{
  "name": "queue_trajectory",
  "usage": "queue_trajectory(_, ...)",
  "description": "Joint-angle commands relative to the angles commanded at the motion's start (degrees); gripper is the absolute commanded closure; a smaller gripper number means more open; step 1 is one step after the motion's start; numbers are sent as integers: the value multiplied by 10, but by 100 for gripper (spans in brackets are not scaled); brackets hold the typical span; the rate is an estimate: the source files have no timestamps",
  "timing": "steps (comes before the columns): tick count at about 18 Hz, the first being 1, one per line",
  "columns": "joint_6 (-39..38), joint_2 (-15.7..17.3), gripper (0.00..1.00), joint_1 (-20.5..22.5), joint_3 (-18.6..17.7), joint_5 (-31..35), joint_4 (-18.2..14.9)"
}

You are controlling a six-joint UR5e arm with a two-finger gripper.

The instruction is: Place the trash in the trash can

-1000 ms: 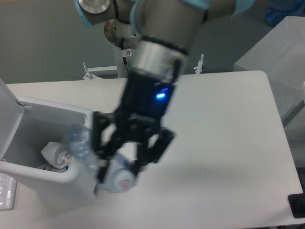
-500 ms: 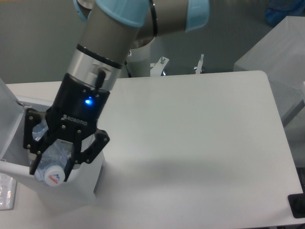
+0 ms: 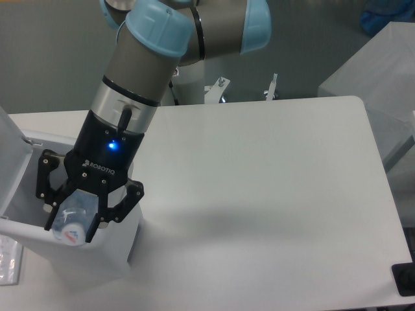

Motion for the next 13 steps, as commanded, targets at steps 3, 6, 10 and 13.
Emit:
queue_trajectory(3,0,8,0,0,-1,11,0)
queue_trajectory(6,-4,13,0,7,5,27,-1)
queue_trajectory(10,-3,17,0,30,13,93,-1)
queue_trajectory(13,3,11,0,53,20,104,-1)
